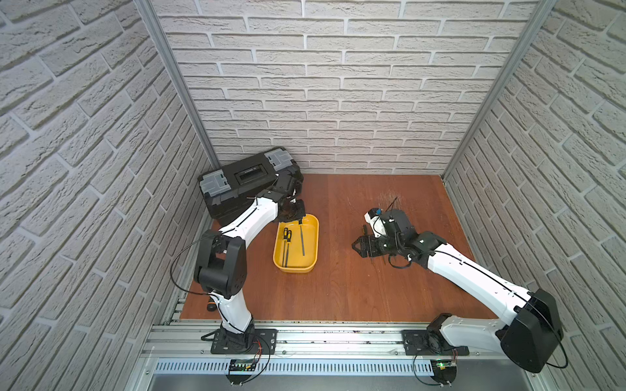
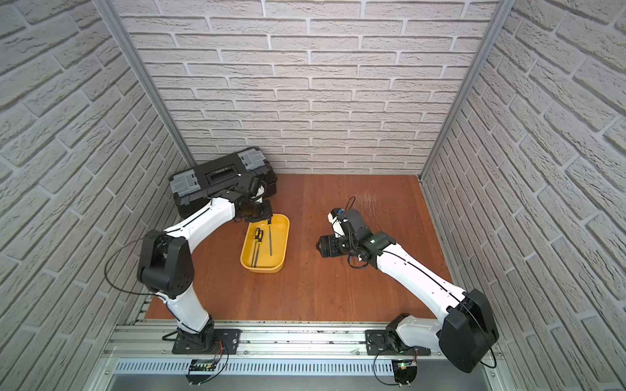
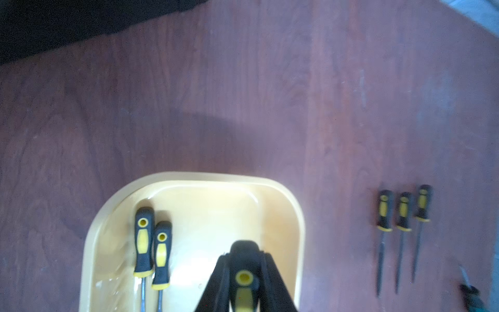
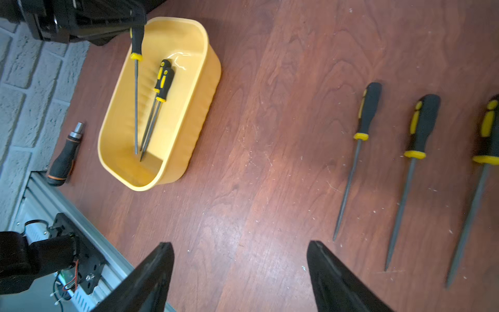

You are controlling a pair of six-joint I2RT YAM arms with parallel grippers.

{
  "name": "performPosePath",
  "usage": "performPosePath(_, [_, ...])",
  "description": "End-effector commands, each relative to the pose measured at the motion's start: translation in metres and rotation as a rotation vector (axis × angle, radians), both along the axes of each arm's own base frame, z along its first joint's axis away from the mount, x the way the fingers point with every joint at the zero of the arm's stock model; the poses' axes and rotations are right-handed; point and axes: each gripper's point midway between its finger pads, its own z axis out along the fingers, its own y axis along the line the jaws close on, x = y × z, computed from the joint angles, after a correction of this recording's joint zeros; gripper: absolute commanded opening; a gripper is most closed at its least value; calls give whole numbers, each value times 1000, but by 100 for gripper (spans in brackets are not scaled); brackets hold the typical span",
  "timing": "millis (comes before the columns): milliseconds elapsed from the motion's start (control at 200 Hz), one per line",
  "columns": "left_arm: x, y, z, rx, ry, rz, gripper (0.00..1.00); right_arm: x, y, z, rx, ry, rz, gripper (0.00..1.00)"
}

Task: Take the file tool out of the storage box
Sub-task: Pick up the file tool from the storage box.

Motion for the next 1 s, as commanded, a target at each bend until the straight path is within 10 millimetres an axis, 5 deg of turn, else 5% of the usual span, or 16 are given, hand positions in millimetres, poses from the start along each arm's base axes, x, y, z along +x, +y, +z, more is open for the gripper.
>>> performPosePath(0, [0,-17,28,-142,-51,-6,16,5,26,10,89,-26,39,79])
performPosePath(170, [-4,-28,49,-242,-85,-6,16,7,55,16,172,-21,86,67])
performPosePath(465, [-9,-37,59,-317,-91,-12,16,7,101,24,241,-19,180,49])
performPosePath(995, [-15,-43,70,-359,-88,-29,16,11,137,20,278,11,241,36])
